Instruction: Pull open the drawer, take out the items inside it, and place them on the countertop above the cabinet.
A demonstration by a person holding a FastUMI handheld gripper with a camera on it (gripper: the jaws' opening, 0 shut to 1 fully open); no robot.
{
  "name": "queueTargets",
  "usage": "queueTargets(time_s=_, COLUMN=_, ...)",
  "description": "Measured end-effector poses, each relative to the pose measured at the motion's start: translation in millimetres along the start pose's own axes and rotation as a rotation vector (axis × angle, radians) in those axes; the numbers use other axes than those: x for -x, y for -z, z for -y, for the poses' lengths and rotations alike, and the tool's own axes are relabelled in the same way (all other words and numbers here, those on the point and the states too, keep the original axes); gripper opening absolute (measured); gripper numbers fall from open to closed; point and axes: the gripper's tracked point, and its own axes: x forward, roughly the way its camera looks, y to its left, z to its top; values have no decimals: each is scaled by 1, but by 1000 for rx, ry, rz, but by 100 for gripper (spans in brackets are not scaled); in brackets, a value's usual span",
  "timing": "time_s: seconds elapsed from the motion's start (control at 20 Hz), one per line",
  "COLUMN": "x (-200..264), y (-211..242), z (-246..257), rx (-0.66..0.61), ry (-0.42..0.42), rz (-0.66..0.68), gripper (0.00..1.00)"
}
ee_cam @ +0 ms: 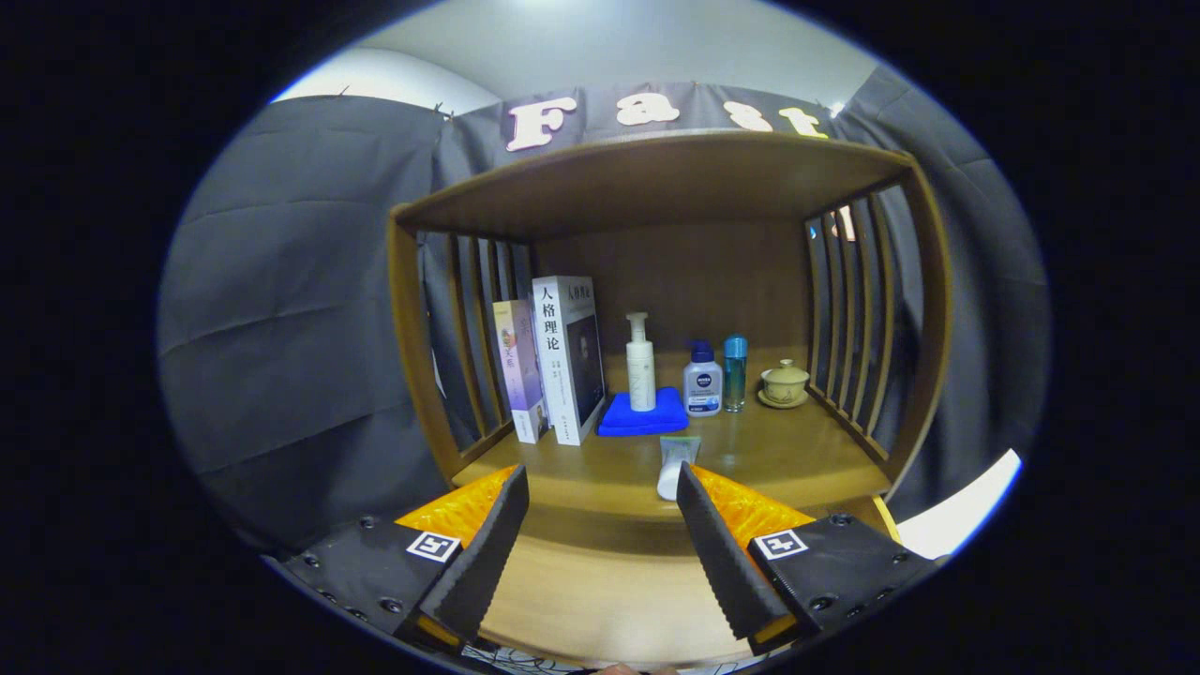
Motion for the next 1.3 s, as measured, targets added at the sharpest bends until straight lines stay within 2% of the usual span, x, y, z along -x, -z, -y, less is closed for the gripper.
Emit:
queueTargets(time_s=0.2, x=56, y=23, z=11, rx=-7, ry=60, rz=94, gripper=98)
queueTargets(time_s=0.5, x=104, y=71, z=21, rx=-59, ry=105, rz=110, gripper=98)
queueTargets(time_s=0.7, x=113, y=102, z=29, rx=-30, ry=144, rz=99, gripper=98)
queueTargets(time_s=1.0, x=118, y=135, z=25, rx=-2, ry=155, rz=79, gripper=98)
queueTargets(time_s=1.3, x=104, y=166, z=23, rx=53, ry=164, rz=29, gripper=98)
